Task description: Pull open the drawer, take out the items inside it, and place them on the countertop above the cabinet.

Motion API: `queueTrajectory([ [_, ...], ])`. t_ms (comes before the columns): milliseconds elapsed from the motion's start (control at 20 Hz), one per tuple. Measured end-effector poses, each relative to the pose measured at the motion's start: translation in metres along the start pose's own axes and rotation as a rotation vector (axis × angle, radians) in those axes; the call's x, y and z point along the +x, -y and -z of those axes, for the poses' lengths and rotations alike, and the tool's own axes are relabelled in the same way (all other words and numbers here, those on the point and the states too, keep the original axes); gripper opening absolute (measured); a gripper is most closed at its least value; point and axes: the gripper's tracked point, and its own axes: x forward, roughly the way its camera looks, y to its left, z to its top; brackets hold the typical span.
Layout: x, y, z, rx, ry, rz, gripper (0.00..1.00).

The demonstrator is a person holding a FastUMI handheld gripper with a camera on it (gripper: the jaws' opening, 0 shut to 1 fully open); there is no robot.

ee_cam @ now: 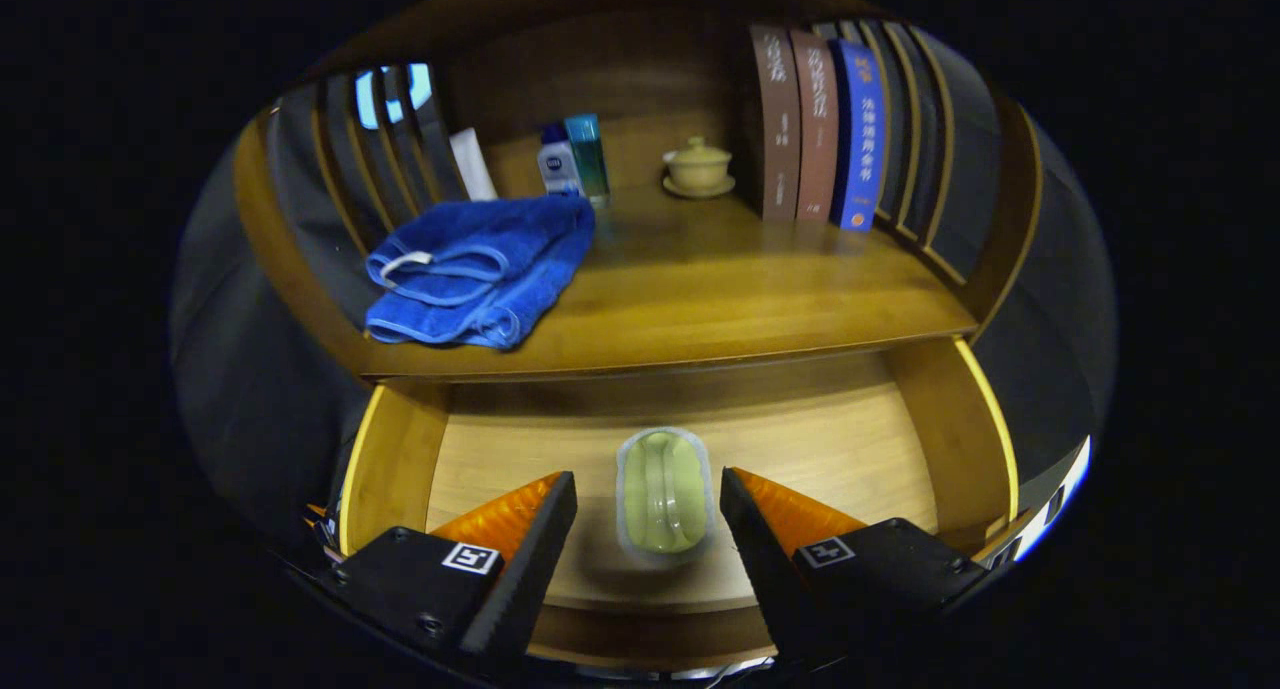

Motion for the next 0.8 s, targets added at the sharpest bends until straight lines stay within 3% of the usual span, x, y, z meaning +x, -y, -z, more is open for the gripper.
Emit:
queueTrajectory([
  [300,0.048,0.009,0.025,-0.044,-0.213,0.05,0.9],
  [550,0.06,0.019,0.038,-0.028,-0.294,0.064,0.59],
  [700,0.064,0.018,0.036,-0.05,-0.275,0.058,0.39],
  [750,0.062,0.017,0.035,-0.053,-0.277,0.058,0.18],
  [800,0.059,0.016,0.035,-0.059,-0.278,0.057,0.18],
])
